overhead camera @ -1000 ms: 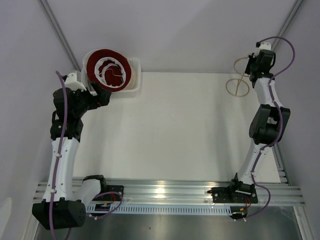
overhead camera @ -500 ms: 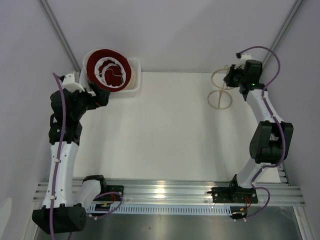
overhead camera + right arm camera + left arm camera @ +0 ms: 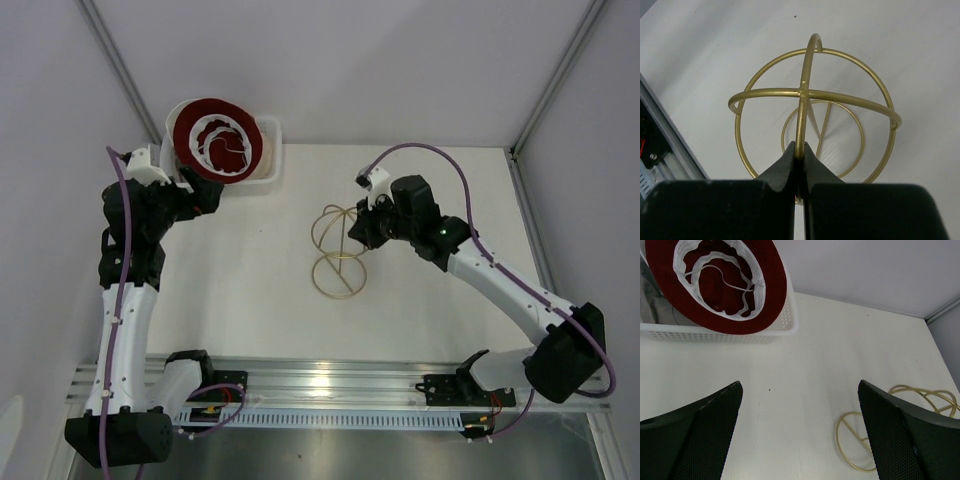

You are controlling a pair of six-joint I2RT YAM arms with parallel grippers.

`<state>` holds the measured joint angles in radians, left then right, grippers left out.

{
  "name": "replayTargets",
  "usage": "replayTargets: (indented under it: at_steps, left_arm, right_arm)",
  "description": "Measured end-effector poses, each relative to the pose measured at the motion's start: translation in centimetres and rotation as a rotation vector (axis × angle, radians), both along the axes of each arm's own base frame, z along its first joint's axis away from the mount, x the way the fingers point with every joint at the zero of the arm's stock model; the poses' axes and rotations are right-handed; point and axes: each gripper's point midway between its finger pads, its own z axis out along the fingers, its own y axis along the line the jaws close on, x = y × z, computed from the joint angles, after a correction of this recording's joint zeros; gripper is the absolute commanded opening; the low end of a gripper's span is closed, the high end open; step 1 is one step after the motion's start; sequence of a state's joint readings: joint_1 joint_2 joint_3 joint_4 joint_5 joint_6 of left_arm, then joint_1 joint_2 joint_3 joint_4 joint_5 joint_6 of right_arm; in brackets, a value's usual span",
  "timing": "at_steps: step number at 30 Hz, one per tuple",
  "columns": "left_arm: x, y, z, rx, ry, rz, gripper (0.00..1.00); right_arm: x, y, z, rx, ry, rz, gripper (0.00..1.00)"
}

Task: Stack the hats

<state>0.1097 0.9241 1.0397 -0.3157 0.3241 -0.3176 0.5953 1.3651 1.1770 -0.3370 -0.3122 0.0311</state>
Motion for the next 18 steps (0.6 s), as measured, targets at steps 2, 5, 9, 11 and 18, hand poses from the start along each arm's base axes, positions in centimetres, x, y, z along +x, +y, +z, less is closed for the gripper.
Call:
replayTargets:
  at_steps: [2,5,9,11,18]
  left_arm:
    - [0.0,-0.1,0.0,-0.006,0.002,-0.005,1.0]
    - [-0.1,-0.3,0.0,-0.01,0.002,-0.015,1.0]
    - [-0.1,-0.4,0.0,-0.018,0.004,-0.019,0.99]
    - [-0.1,-0.4,-0.1,-0.019,0.006,-0.02,1.0]
    - [0.0,-0.5,-0.5,-0.026,0.016,-0.019,1.0]
  right_arm:
    - [-1.7,0.1,0.1,-0.007,0.004,0.013,0.0]
    - [-4.0,0.2,-0.2,-0.013,0.015,0.045,0.0]
    - [-6.3,0.3,-0.8,-0.023,0.019,0.085,0.14]
    - [-7.1,0.0,-1.3,-0.038,0.034,0.091,0.37]
    - [-9.2,-1.8,-0.8,-0.085,0.097,0.078,0.96]
